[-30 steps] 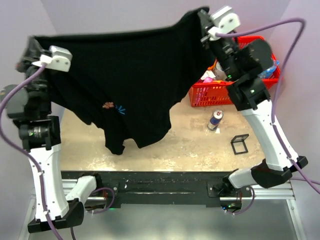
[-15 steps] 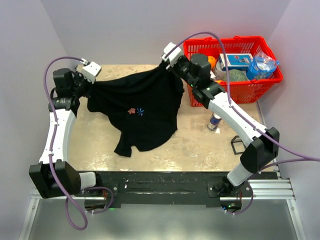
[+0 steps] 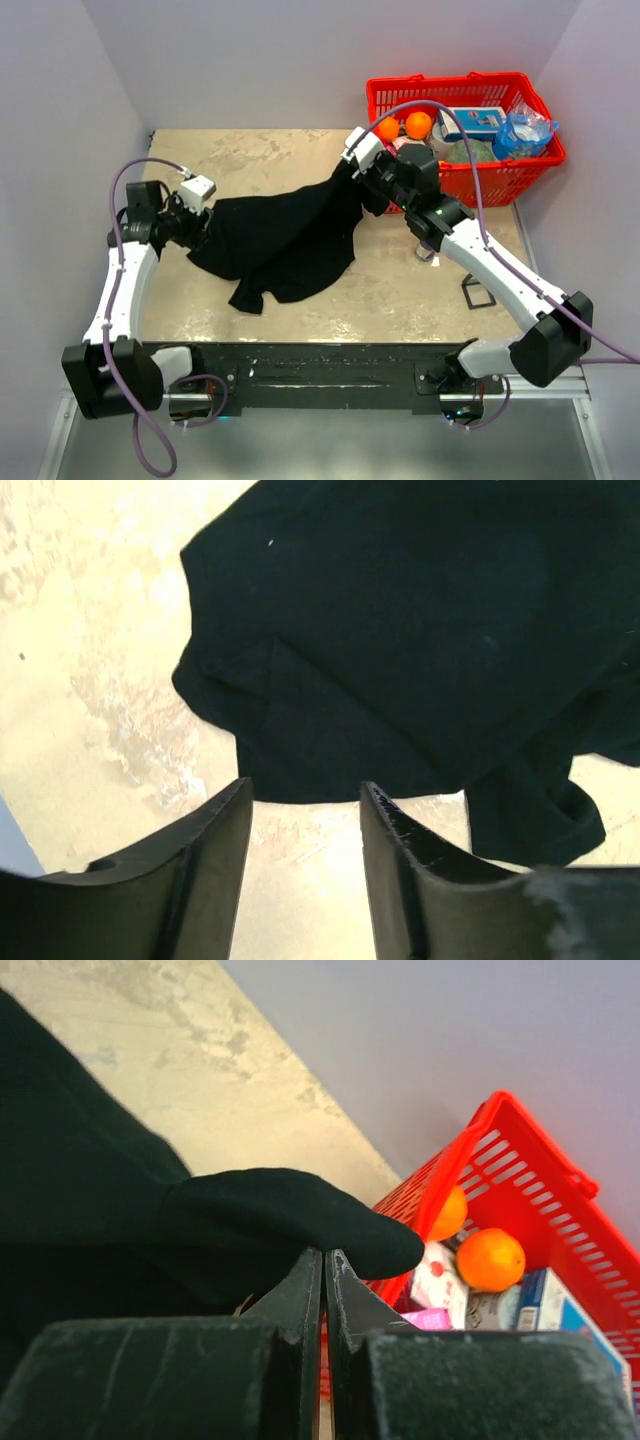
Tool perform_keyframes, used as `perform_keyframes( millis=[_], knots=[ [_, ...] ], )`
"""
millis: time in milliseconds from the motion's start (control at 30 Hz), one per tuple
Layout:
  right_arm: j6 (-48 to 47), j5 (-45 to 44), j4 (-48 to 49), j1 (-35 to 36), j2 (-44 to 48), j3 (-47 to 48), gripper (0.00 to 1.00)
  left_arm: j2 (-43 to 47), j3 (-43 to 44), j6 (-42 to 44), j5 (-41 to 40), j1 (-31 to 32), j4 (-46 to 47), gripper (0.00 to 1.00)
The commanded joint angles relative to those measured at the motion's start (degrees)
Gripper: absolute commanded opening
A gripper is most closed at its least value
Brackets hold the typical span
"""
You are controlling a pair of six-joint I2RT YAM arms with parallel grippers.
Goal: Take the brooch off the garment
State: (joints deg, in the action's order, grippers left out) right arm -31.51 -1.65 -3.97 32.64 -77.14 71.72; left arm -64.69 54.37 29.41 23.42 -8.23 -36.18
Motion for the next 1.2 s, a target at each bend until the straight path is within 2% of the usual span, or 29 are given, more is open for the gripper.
perform_keyframes(
  millis=[0, 33, 67, 267, 367, 500, 633, 967, 1033, 1100, 1167],
  knots=[
    [2.67, 1.56, -2.97, 0.14, -2.04, 0.08, 0.00, -7.63, 5.47, -5.76, -3.20, -0.73, 0.33, 0.61],
    [3.03, 1.56, -3.24, 0.05, -2.39, 0.78, 0.00, -11.13, 6.62, -7.25, -2.94, -1.08, 0.06, 0.67],
    [3.29, 1.56, -3.68, 0.05, -3.01, 1.13, 0.00, -12.82, 6.89, -7.69, -2.77, -1.09, -0.20, 0.69],
    [3.21, 1.56, -3.77, 0.14, -4.33, 2.89, 0.00, -20.12, 4.78, -11.56, -3.64, -1.26, 6.65, 0.70],
    [3.29, 1.39, -3.42, 0.23, -4.77, 3.07, 0.00, -24.95, 6.27, -13.67, -3.56, -1.35, 9.11, 0.66],
    [3.56, 1.56, -3.59, 0.14, -5.12, 3.25, 0.00, -32.06, 11.18, -15.61, 3.01, -1.35, 9.73, 0.58],
    [3.29, 0.86, -3.07, 0.23, -5.47, 2.99, 0.00, -35.42, 13.39, -16.14, 6.46, -1.35, 8.94, 0.50],
    [3.03, 0.42, -1.57, 0.14, -5.91, 2.54, 0.00, -39.81, 15.94, -16.22, 11.56, -1.18, 6.39, 0.47],
    [3.12, 0.68, -1.31, 0.23, -6.09, 2.63, 0.00, -40.43, 16.38, -15.96, 12.00, -0.83, 5.87, 0.33],
    [3.21, 0.68, -1.13, 0.14, -6.44, 3.16, 0.00, -40.52, 17.69, -15.09, 12.00, -0.82, 4.99, 0.10],
    [3.55, 0.25, -0.61, 0.14, -7.05, 3.51, 0.00, -40.17, 21.45, -14.12, 12.09, -1.08, 2.09, 0.00]
  ],
)
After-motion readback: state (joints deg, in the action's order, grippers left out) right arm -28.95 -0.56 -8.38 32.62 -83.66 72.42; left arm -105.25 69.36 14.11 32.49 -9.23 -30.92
